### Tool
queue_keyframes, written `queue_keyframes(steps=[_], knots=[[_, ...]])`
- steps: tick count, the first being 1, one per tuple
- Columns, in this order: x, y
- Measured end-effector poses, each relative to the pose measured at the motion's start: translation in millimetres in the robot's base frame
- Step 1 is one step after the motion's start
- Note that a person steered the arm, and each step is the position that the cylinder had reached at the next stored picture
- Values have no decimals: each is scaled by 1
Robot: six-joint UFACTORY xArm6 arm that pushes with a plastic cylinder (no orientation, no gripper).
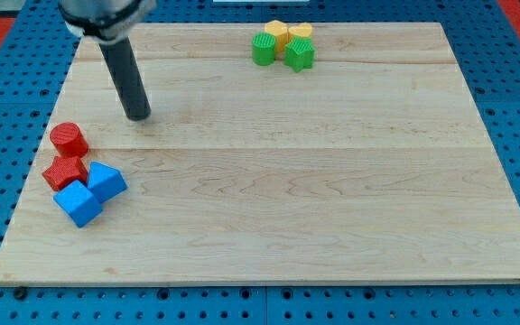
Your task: Push the red circle into the red star
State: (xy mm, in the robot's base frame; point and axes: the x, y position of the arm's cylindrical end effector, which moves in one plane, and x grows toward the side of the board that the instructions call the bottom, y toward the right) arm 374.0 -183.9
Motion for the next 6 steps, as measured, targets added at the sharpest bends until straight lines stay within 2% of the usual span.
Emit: queue_keyframes(steps=[1, 2, 4, 5, 6], knots=[[26, -54], [41, -69], [50, -57], [17, -35], [-19, 17]])
